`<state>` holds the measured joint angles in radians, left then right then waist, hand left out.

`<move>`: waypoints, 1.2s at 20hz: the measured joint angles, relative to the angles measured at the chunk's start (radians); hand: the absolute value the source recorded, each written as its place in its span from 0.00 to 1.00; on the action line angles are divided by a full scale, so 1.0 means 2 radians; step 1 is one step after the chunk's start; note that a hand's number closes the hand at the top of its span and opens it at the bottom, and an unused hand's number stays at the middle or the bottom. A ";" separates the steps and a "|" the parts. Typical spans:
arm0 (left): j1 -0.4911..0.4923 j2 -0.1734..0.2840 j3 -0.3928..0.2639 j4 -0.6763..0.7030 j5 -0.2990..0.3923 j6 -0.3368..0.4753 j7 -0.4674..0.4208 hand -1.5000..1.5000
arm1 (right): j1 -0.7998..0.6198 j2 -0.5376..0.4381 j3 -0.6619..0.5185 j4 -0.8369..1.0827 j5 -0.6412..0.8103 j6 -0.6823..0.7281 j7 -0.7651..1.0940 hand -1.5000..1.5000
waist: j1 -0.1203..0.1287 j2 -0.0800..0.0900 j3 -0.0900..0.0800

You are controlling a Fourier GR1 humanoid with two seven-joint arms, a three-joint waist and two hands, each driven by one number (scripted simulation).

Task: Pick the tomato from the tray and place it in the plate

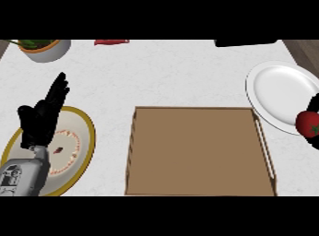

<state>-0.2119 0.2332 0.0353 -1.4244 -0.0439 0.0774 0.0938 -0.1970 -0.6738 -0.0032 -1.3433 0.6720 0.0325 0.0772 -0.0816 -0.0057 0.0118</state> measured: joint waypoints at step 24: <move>-0.027 -0.027 -0.032 0.005 -0.021 -0.007 -0.001 0.50 | -0.156 -0.104 -0.115 0.381 -0.125 0.088 -0.495 1.00 | 0.056 0.007 -0.005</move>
<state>-0.2649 0.1797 -0.0292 -1.4153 -0.0854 0.0642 0.0913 -0.5095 -0.8825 -0.2340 -0.5807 0.4216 0.2081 -0.9133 0.0313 0.0092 0.0024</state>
